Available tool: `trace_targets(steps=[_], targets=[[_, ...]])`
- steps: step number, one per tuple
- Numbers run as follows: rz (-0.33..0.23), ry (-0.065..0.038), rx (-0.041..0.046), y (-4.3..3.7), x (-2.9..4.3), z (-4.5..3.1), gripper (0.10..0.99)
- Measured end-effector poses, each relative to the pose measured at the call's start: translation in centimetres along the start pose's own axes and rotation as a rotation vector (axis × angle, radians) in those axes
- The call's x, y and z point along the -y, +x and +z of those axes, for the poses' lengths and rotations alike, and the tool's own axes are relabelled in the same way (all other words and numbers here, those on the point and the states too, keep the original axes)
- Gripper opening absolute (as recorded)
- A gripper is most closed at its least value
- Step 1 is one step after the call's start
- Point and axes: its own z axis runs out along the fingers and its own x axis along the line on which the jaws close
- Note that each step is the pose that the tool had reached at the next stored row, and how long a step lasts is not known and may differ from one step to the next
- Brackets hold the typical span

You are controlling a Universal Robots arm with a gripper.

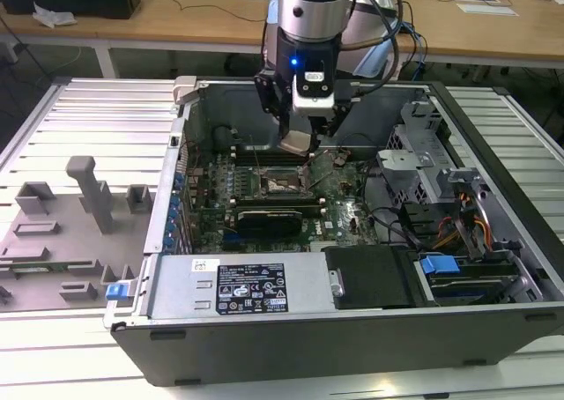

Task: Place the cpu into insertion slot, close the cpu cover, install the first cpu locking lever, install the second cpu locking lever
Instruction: 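Place the cpu into insertion slot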

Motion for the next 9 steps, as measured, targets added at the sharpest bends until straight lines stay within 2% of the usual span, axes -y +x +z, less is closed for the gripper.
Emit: trace_targets(steps=[9], targets=[[0.188,-0.002,0.0153,0.00,0.05,0.56,0.541]])
